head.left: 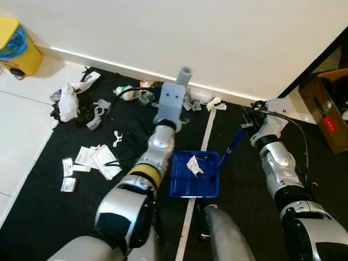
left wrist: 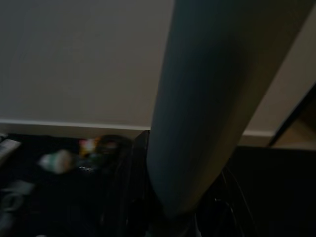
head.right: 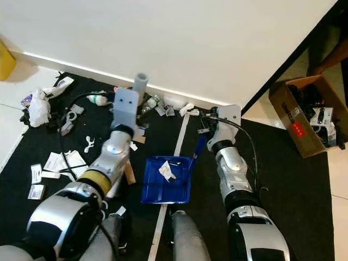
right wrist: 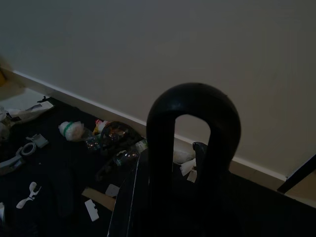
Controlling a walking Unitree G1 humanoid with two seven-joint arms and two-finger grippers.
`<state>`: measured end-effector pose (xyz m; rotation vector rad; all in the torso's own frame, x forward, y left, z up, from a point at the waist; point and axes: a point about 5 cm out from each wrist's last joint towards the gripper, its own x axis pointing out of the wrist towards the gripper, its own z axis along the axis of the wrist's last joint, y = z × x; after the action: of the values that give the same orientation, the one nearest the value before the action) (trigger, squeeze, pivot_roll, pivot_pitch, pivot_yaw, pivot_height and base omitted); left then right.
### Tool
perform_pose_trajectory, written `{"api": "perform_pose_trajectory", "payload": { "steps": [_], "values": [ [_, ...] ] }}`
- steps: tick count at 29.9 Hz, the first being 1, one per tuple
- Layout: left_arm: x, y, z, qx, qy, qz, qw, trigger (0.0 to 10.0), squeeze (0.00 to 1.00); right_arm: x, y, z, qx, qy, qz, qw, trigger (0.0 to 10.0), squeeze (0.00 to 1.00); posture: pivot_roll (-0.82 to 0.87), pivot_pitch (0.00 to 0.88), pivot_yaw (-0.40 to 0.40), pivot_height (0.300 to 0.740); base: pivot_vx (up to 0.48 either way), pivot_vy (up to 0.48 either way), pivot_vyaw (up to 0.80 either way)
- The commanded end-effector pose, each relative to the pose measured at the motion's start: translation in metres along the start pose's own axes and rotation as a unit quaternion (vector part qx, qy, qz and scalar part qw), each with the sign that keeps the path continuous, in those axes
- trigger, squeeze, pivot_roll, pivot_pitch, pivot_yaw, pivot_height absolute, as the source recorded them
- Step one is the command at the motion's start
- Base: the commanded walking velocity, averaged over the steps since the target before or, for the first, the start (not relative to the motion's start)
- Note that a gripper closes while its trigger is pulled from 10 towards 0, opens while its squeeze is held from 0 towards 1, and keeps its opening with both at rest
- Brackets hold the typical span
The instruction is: Sweep floor
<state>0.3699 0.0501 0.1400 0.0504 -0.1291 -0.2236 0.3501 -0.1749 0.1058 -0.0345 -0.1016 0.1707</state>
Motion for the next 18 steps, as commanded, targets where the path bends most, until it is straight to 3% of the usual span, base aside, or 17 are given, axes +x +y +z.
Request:
{"api": "perform_pose_trajectory", "payload": {
  "steps": [1,3,7,14,15,18],
  "values": [
    [0.0,-0.028,0.006,-0.073,-0.005,-0.016,0.997,10.0,0.0,-0.022,0.001,-0.039,0.024,0.09,-0.012,0.996,10.0,0.0,-0.07,0.347,-0.046,0.74,0.0,0.0,0.0],
    [0.006,-0.039,0.019,-0.102,-0.023,-0.027,0.994,10.0,0.0,-0.023,0.002,-0.039,0.024,0.09,-0.011,0.996,10.0,0.0,-0.07,0.342,-0.045,0.74,0.0,0.0,0.0],
    [0.013,-0.046,0.039,-0.126,-0.052,-0.039,0.99,10.0,0.0,-0.022,0.002,-0.039,0.025,0.091,-0.009,0.996,10.0,0.0,-0.06,0.329,-0.045,0.74,0.0,0.0,0.0],
    [0.025,-0.038,0.073,-0.147,-0.108,-0.059,0.982,10.0,0.0,-0.02,0.002,-0.037,0.027,0.089,-0.007,0.996,10.0,0.0,-0.05,0.312,-0.042,0.74,0.0,0.0,0.0],
    [0.028,-0.034,0.09,-0.154,-0.138,-0.095,0.974,10.0,0.0,-0.019,0.002,-0.037,0.028,0.089,-0.008,0.996,10.0,0.0,-0.05,0.305,-0.043,0.74,0.0,0.0,0.0],
    [0.029,-0.03,0.101,-0.143,-0.152,-0.133,0.969,10.0,0.0,-0.019,0.002,-0.036,0.029,0.089,-0.007,0.996,10.0,0.0,-0.04,0.303,-0.043,0.74,0.0,0.0,0.0]
  ]
}}
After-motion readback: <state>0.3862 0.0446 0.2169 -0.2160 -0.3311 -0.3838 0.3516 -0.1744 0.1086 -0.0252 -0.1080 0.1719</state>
